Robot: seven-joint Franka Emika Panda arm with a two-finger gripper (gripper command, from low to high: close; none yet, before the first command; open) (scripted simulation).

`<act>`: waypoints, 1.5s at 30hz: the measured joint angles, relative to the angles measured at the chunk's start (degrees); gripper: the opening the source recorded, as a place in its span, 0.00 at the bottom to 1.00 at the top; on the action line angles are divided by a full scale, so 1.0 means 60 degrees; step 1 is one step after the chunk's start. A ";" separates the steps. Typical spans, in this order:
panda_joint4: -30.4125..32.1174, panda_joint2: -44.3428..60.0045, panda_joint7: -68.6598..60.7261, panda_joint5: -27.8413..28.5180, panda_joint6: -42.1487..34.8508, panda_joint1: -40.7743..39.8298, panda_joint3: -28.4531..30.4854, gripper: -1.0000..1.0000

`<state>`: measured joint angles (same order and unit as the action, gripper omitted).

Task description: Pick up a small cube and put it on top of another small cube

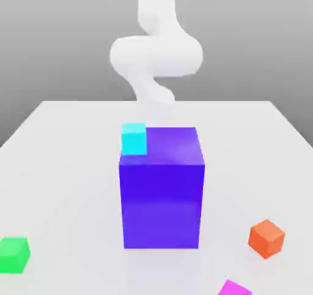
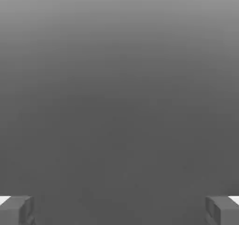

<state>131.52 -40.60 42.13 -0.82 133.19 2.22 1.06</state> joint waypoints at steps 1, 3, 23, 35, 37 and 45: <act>-0.0018 0.0376 -0.0269 -0.0067 0.0104 0.0144 0.0065 0.50; -0.0054 0.1092 -0.0790 -0.0196 0.0294 0.0429 0.0195 0.50; -0.0387 0.7998 -0.5462 -0.0950 0.2182 0.2076 0.0274 0.50; -0.0813 1.1925 -0.6491 -0.0222 0.4068 0.2329 0.0089 0.00; -0.0813 1.1925 -0.6491 -0.0222 0.4066 0.2329 0.0089 0.00; -0.0618 1.1050 -0.6444 -0.0151 0.3376 0.2355 0.0126 0.00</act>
<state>127.82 25.70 3.47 -1.73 153.45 16.35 1.82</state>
